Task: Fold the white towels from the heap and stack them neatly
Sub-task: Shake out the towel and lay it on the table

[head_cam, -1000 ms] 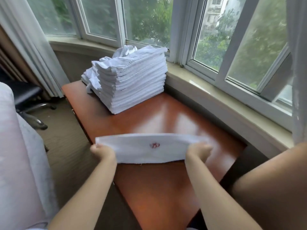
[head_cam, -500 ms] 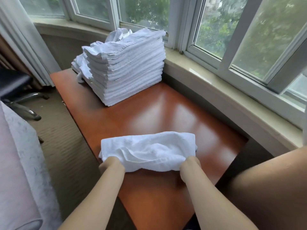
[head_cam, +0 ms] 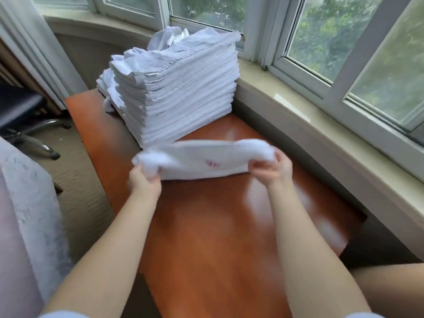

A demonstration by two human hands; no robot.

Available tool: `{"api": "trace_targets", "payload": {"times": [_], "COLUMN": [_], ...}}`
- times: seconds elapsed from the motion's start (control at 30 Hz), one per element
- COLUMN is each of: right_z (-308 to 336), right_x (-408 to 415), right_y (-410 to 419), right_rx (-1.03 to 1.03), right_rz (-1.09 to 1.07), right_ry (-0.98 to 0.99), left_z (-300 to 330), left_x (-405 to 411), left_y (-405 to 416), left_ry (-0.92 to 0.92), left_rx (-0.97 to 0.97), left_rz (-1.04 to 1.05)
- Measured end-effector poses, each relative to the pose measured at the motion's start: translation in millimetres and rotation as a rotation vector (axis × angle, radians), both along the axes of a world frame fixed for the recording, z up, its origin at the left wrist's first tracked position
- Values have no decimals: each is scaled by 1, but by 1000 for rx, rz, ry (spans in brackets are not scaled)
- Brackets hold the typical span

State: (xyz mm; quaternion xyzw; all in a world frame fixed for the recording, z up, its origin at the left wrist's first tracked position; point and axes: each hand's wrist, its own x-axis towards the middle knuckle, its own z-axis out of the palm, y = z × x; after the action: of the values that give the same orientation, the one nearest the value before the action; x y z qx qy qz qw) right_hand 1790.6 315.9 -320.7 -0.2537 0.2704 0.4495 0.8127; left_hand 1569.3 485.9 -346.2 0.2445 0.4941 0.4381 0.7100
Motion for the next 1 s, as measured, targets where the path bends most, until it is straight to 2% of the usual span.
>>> {"api": "trace_targets", "payload": {"times": [0.03,0.07,0.1,0.17,0.23,0.33,0.4,0.47,0.53,0.63,0.73,0.87,1.0], "right_z": [18,34,45,41,13,-48,-80,-98,-99,-89,-82,-72,-69], "right_x": [5,10,7,-6,-26,-71,-98,-114,-121,-113,-99,-82,-59], "right_y": [-1,0,-5,-22,-45,-86,-112,-131,-138,-133,-125,-114,-95], "right_rx": [109,162,193,131,-149,-680,-895,-1115,-1254,-1281,-1195,-1142,-1261], "right_rz": [-55,-97,-131,-157,-138,-203,-249,-144,-20,17,-3,29,82], "right_ry": [-69,-151,-253,-422,-435,-213,-116,-191,-345,-507,-630,-895,-1071], "left_z": [22,39,50,49,16,-58,-95,-105,-96,-73,-65,-56,-50], "left_x": [-1,-6,-12,-34,-63,-106,-128,-134,-132,-124,-121,-109,-90], "left_y": [11,23,26,13,-10,-72,-105,-114,-110,-110,-111,-89,-53], "left_ry": [-326,-469,-478,-366,-231,-23,127,225,345,492,591,665,693], "left_rx": [-3,37,109,245,223,-33,-156,-133,-7,225,388,479,532], "left_rz": [112,153,123,-5,-34,51,142,126,92,89,106,67,-6]}}
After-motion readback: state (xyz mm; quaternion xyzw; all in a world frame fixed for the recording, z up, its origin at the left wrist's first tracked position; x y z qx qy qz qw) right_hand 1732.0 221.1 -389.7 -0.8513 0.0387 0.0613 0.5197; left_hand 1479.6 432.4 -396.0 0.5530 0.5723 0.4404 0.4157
